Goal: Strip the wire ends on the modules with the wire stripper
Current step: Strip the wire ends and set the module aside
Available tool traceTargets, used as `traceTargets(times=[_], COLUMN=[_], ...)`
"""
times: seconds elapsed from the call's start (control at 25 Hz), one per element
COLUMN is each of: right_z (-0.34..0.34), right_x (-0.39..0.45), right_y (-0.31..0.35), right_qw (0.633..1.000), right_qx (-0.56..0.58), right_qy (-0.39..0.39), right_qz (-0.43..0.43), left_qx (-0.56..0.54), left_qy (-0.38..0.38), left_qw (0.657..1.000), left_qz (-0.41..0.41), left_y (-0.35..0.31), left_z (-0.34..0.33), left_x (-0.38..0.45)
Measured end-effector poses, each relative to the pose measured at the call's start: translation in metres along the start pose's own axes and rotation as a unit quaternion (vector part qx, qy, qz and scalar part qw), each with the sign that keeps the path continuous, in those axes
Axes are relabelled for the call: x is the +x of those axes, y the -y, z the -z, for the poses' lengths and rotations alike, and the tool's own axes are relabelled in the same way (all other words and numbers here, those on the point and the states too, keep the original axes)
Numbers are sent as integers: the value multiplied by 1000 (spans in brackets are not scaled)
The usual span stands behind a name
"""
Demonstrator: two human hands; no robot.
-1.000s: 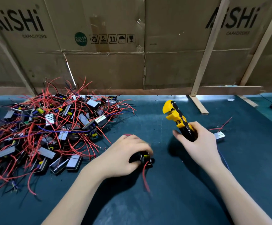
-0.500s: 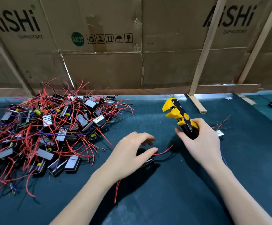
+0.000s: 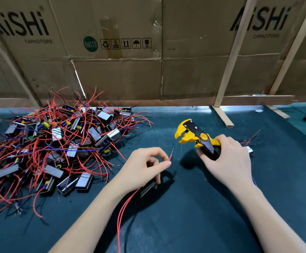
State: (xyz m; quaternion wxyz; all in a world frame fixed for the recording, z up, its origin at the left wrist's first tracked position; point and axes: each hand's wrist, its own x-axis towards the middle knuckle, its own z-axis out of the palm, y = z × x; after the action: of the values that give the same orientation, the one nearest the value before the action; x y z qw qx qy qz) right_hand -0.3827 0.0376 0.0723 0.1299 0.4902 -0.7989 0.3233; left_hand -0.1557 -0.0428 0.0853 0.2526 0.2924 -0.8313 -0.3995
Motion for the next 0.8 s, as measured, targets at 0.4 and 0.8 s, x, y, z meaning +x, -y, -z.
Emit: traceTargets(times=[0.4, 0.8], right_z=[-14, -20], right_x=[-2, -9], right_y=[-2, 12], right_qw=[995, 985], right_qx=[-92, -101], right_qy=[-34, -58], right_qz=[36, 125], left_qx=[-160, -87], left_qy=[-4, -42], left_qw=[986, 995], left_qz=[40, 25], left_y=[8, 10], left_z=[12, 5], left_x=[3, 3])
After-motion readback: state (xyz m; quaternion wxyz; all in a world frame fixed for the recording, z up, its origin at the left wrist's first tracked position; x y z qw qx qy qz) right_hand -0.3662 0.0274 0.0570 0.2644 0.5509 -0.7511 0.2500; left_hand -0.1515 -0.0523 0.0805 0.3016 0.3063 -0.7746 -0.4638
